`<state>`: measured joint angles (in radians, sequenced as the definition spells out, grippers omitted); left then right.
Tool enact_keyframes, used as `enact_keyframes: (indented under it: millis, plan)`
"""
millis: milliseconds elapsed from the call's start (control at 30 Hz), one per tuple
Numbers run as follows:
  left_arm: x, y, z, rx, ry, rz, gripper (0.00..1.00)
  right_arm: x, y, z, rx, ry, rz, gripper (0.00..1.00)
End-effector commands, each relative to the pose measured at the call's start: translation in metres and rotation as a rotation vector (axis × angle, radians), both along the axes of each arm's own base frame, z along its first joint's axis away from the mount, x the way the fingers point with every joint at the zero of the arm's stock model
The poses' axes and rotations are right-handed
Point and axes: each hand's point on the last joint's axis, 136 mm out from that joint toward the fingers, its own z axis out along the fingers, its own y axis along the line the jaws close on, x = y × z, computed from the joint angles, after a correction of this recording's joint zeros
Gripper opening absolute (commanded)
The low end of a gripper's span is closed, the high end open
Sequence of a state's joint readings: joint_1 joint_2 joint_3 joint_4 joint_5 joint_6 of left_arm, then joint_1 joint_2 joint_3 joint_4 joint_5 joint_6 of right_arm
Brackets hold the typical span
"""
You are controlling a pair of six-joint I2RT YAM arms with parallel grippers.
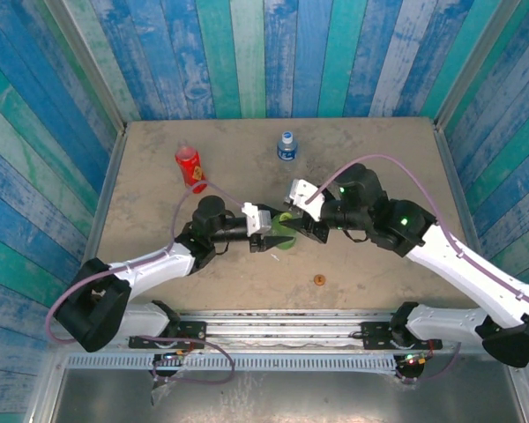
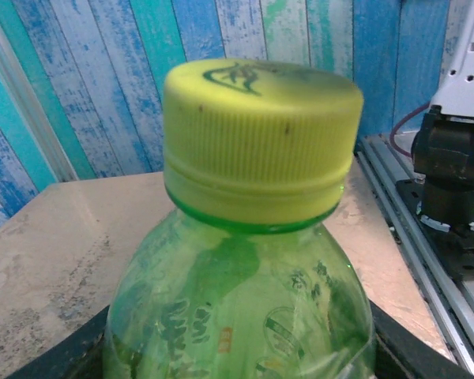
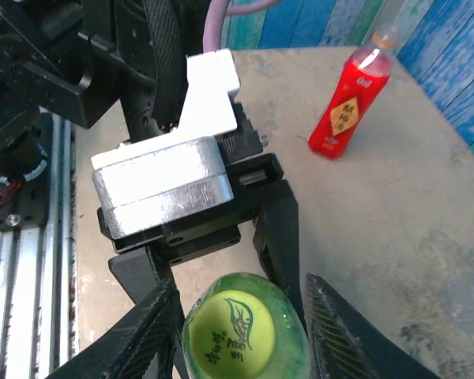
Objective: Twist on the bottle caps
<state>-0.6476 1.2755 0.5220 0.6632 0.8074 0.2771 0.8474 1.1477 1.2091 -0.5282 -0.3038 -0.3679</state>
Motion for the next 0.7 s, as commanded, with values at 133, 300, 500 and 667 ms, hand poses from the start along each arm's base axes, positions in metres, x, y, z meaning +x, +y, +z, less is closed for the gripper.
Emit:
enact_keyframes:
  millis: [133,300,500,667]
  plan:
    - [-0.005,0.001,0.02,-0.03,-0.049,-0.029,0.53,-0.002,-0.001,-0.013,-0.05,0.019,0.039,0.42]
    - [-0.004,0.0,0.021,-0.031,-0.044,-0.029,0.53,0.0,-0.001,-0.017,-0.062,0.034,0.037,0.32]
    - [-0.002,0.002,0.025,-0.048,-0.054,-0.002,0.53,0.0,-0.002,-0.022,-0.074,0.051,0.032,0.26]
    - [0.008,0.006,0.034,-0.09,-0.049,0.071,0.53,0.009,-0.004,-0.022,-0.072,0.057,-0.027,0.21]
